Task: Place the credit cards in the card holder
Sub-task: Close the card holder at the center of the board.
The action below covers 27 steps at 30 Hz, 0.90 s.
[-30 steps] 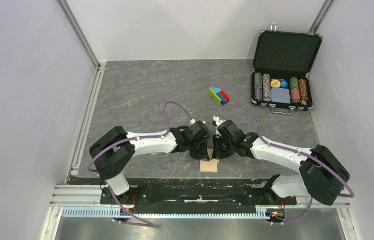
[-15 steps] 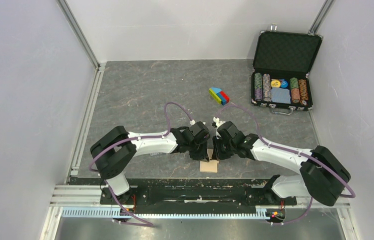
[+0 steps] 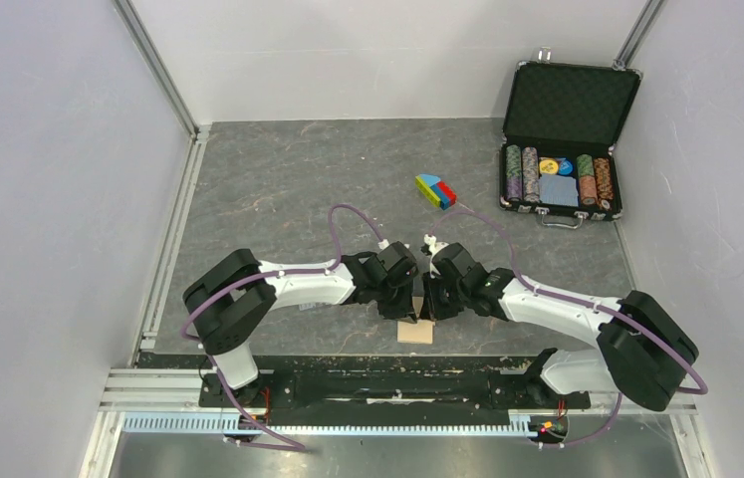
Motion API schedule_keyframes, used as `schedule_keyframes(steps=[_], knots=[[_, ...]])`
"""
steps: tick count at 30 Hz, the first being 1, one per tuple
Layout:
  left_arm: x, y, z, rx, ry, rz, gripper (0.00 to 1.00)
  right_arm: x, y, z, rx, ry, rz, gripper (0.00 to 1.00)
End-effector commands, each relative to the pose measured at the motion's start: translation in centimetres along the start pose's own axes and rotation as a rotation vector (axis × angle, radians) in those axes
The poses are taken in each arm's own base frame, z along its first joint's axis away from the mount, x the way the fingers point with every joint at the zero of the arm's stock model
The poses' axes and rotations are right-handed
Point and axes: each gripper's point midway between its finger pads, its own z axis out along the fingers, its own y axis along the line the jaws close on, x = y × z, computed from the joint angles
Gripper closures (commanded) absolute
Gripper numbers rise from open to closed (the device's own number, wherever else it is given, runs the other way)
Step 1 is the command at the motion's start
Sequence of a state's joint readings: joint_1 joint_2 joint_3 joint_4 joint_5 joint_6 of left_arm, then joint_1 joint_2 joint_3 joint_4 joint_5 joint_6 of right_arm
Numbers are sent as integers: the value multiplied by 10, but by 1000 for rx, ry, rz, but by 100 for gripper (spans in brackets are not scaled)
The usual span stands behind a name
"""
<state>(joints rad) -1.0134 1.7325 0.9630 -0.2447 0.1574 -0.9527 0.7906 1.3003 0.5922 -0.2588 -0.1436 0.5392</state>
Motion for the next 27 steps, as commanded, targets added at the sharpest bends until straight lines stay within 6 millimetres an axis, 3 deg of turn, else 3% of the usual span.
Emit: schedule_keyframes(steps=[1,11,17,27], knots=[[-1,-2,10,-4,0,-23,98,20,-15,5,63,59,9,100],[-4,-7,9,9,-4,-15,98,50,-46,6,209,170,25,100],[-7,-15,6,37,-13,-13,98,69,-75,-1,362,265,-7,100],[-9,-20,3,58,-21,-5,98,77,-111,-14,576,363,-70,100]])
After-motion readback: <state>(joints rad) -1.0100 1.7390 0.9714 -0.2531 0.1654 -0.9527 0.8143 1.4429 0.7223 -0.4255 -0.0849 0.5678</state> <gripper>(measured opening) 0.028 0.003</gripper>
